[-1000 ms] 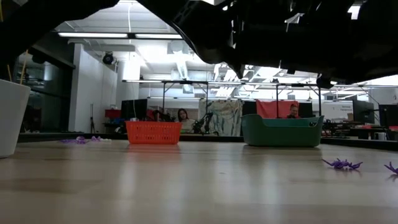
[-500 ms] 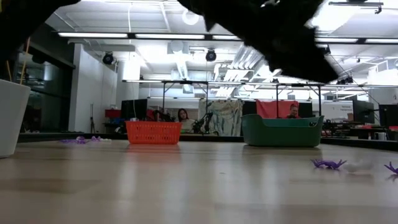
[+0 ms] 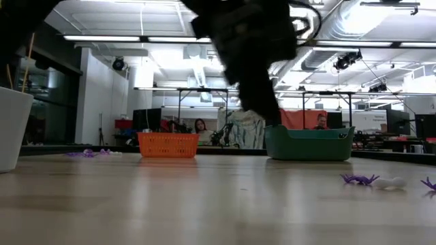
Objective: Sort Halloween decoration
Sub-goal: Put the white bone toy into the yellow bin
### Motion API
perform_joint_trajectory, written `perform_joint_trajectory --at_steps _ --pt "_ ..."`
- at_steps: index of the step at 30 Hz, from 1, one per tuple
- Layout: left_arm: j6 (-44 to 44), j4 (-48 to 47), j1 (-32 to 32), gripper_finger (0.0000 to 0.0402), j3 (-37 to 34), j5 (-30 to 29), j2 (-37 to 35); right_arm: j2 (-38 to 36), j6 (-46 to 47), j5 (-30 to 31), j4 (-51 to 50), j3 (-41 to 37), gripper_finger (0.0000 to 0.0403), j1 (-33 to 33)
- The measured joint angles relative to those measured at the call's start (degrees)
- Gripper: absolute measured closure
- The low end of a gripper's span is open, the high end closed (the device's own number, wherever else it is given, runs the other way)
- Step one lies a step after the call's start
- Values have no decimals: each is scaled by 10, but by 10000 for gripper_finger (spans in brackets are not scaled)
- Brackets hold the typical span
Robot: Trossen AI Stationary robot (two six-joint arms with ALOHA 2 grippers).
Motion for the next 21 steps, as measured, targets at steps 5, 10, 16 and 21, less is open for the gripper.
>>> perform_joint_trajectory --at_steps 5,10,16,21 --pt "-67 151 -7 261 -177 -10 -126 -63 -25 -30 -148 0 403 1" --pt "-153 304 13 266 -348 -91 -305 -114 -59 -30 -332 1 403 14" --pt "-171 346 14 266 -450 -195 -503 -139 12 -28 -589 0 403 56" --pt "-171 339 12 266 -467 -275 -613 -112 106 -28 -664 0 401 151"
